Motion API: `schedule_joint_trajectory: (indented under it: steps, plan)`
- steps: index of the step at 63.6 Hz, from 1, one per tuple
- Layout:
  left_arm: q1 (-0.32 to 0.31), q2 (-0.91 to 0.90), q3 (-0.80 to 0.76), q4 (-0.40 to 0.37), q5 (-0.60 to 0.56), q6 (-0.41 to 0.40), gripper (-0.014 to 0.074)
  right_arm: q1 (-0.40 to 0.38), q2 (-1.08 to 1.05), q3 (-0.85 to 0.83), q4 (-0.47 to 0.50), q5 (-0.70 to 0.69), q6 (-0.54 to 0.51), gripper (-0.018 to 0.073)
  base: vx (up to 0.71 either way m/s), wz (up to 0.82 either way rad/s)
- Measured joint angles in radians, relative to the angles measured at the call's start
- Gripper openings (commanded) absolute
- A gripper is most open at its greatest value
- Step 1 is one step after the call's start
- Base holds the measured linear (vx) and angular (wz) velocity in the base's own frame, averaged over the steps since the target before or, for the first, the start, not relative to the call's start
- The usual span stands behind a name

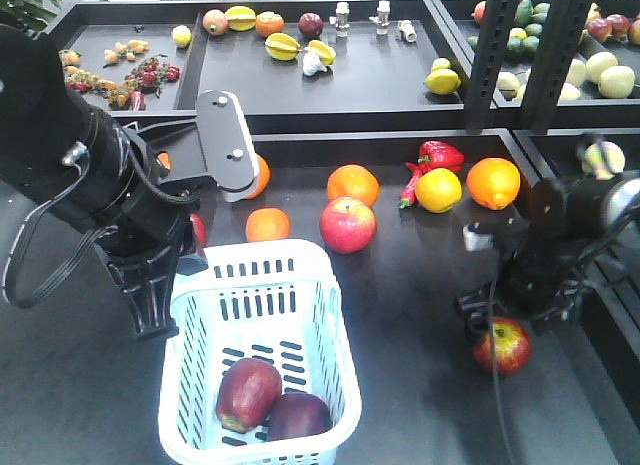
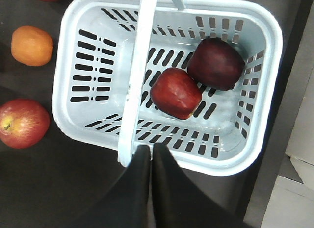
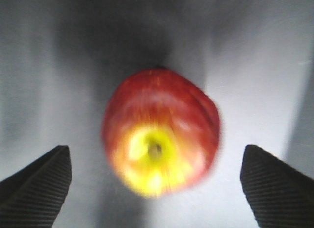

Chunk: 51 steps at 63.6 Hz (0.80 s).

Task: Pick three apples into basket with both arms
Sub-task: 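Move the right gripper to the red-yellow apple and grasp it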

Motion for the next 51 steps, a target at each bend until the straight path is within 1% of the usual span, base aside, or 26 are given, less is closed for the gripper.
schedule_joint_trajectory:
  steps: [8, 13, 27, 35, 42, 51]
  plan:
    - [0.0, 0.0, 0.0, 0.0, 0.0, 0.0, -0.0006, 0.0, 0.053, -0.001, -0.001, -0.002, 0.004, 0.0652, 0.0, 0.0]
    - [0.0, 0.0, 0.0, 0.0, 0.0, 0.0, -0.0006, 0.0, 0.073, -0.001, -0.002, -0.009, 0.003, 0.0627, 0.0, 0.0]
    - [0.0, 0.0, 0.0, 0.0, 0.0, 0.0, -0.0006, 0.0, 0.079, -0.018, -0.001, -0.035, 0.003, 0.0482, 0.0, 0.0]
    - [0.0, 0.0, 0.0, 0.0, 0.0, 0.0, -0.0006, 0.0, 0.077, -0.032, -0.001, -0.034, 0.003, 0.0424, 0.0, 0.0]
    - [0.0, 0.0, 0.0, 0.0, 0.0, 0.0, -0.0006, 0.0, 0.059, -0.033, -0.001, -0.026, 0.003, 0.0396, 0.0, 0.0]
    - [0.0, 0.0, 0.0, 0.0, 0.0, 0.0, -0.0006, 0.0, 0.008, -0.033, 0.012, -0.014, 0.003, 0.0393, 0.0, 0.0]
